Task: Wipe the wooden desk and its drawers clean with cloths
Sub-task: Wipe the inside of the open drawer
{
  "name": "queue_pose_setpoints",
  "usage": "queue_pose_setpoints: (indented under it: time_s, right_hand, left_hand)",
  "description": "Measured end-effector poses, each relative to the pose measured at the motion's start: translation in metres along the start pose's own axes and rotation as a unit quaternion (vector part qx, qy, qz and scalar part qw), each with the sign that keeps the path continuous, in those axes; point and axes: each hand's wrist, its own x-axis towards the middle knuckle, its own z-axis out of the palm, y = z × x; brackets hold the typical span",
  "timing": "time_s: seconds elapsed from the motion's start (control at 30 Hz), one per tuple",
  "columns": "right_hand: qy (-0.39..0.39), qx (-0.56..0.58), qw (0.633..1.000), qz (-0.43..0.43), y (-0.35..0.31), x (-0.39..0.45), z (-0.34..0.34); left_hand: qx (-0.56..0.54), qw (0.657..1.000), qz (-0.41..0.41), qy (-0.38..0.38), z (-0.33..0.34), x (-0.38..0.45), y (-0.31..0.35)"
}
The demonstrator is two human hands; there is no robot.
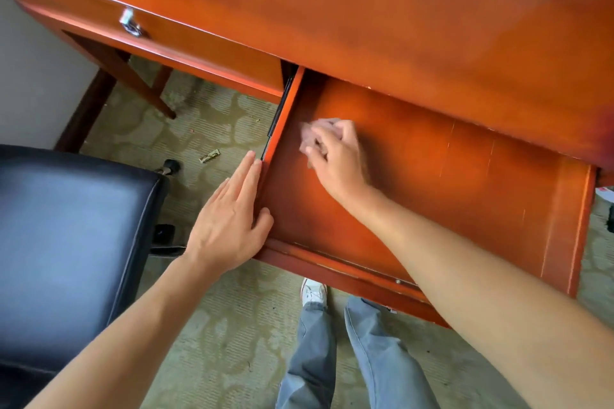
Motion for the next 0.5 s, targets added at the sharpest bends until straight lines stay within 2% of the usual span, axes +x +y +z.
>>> queue_pose_setpoints:
  time_s: [0.07,0.13,0.23,0.27,0.3,0.33,0.37,0.43,0.5]
  right_hand:
    - [-0.096,-0.006,0.991,-0.089,-0.02,-0.026,0.022]
    - [-0.146,0.019,0.98,-0.137,-0.019,-0.046,0.024]
    - [-0.259,0.028,0.925,-0.278,-0.002,-0.063,0.001]
    - [-0.281,0.007,0.909,-0.309,0.006,-0.059,-0.007]
    - [-0.274,-0.028,0.908,-0.315,0.014,-0.048,-0.014]
    - [-0.236,-0.063,0.925,-0.292,0.022,-0.034,-0.019]
    - [-0.177,-0.088,0.953,-0.23,0.028,-0.016,-0.023]
    - [-0.033,-0.071,0.997,-0.012,0.029,0.025,-0.029]
    - [0.082,0.047,0.976,0.194,0.01,0.062,-0.024]
  left_hand:
    - [-0.027,0.999,-0.042,0.01,-0.001,0.001,0.004]
    - [-0.014,0.999,-0.035,0.0,0.0,0.002,0.007]
    - [0.02,0.999,-0.008,-0.025,0.0,0.001,0.006]
    - [0.022,0.999,-0.007,-0.032,0.0,0.002,0.005]
    - [0.02,0.999,-0.007,-0.037,-0.002,0.002,0.005]
    - [0.016,0.999,-0.007,-0.04,-0.003,0.004,0.006]
    - [0.01,0.999,-0.008,-0.045,-0.005,0.005,0.008]
    - [0.0,0.998,-0.012,-0.054,-0.008,0.006,0.012]
    - [-0.009,0.998,-0.015,-0.053,-0.01,0.006,0.014]
